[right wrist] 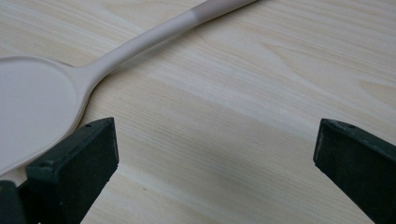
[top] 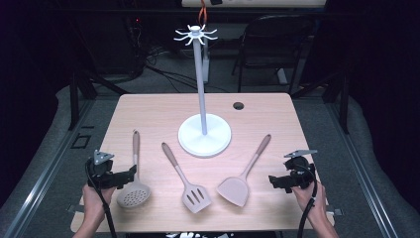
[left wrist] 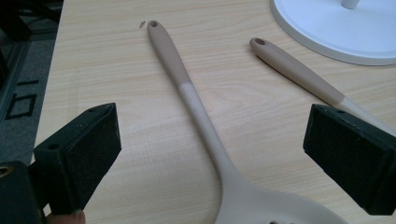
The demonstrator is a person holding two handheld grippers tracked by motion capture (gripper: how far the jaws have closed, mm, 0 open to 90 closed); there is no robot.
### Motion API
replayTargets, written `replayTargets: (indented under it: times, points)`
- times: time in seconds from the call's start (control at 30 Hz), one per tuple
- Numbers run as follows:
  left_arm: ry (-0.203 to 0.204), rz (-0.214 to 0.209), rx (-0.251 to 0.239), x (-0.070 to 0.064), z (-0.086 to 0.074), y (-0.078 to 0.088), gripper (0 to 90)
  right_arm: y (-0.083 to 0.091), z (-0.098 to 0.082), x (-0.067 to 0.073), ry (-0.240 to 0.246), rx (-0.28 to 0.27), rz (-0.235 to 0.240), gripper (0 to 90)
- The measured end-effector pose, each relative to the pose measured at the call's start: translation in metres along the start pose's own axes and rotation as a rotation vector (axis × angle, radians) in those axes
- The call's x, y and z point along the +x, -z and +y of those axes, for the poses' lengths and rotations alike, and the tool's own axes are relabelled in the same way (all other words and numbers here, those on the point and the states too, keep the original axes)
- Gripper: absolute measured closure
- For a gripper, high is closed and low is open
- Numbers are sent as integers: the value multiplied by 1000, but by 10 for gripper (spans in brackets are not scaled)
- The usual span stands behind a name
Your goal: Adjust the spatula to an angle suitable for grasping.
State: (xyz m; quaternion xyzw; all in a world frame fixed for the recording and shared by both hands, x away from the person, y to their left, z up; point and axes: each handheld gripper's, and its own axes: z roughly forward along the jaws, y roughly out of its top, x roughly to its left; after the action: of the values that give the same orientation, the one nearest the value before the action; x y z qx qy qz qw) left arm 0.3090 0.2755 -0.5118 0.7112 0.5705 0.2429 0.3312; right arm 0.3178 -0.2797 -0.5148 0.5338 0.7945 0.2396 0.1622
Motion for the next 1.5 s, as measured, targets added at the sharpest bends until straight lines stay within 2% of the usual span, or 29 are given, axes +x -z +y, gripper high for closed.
replayTargets:
  times: [0.03,0.07,0.13,0.2,0.23,0.27,0.33,0.37,0.43,0.5,0.6,0.63,0.67,0.7,0.77,0.8,0.87,0.9,0.93,1.1,1.17,1.2,1.27,1.3,1.4,1.43,1.5]
  points:
    - [12,-5,-2,1,-1,0,38,0,0,0,0,0,0,0]
    - [17,-6,3,2,-1,-1,36,-3,-1,1,-19,-26,22,0]
    - [19,5,-6,3,0,-1,34,-3,-1,1,-18,-30,25,0]
    - [58,11,-18,6,3,2,35,-3,1,-1,-29,-38,47,0]
    - [83,11,-29,7,3,3,35,-3,4,-3,-31,-25,48,0]
    - [100,15,-32,8,3,3,35,-5,4,-1,-61,-43,76,0]
    - [114,23,-23,11,3,2,35,-6,5,-1,-66,-41,85,0]
    - [123,33,-17,12,3,1,35,-5,6,0,-42,-18,70,0]
    - [154,46,-15,16,4,0,34,-8,8,3,-51,-35,85,0]
    - [191,60,-16,19,4,1,30,-10,13,5,-20,-6,64,0]
    - [231,75,-24,20,6,1,29,-11,19,6,-17,2,52,0]
    - [230,81,-23,20,8,1,28,-16,24,8,-55,-25,64,5]
    - [232,81,-27,20,9,0,28,-16,24,8,-55,-25,64,5]
    - [235,75,-24,20,10,-1,27,-19,29,7,-40,7,51,9]
    - [227,67,-24,20,10,-3,26,-22,31,9,-47,7,47,17]
    - [216,49,-17,19,10,-5,25,-28,34,11,-50,17,43,23]
    - [212,46,-13,18,10,-5,25,-29,36,12,-45,27,40,27]
    - [204,41,-15,18,10,-6,24,-32,38,14,-55,23,37,33]
    - [200,37,-15,17,10,-6,24,-37,42,18,-71,1,63,47]
    - [183,27,-5,15,10,-6,23,-52,55,39,-23,27,59,142]
    - [167,20,10,14,9,-8,24,-55,57,43,-17,40,56,144]
    - [161,18,16,14,9,-10,25,-57,59,46,14,79,28,145]
    - [153,18,17,13,9,-11,25,-63,61,51,21,107,21,150]
    - [148,23,14,13,9,-12,25,-67,61,54,2,97,39,157]
    - [143,22,18,13,9,-12,24,-69,64,59,16,119,23,184]
    - [138,20,23,13,8,-12,24,-72,64,62,5,110,23,203]
    - [135,16,26,13,8,-12,26,-75,64,66,0,129,18,254]
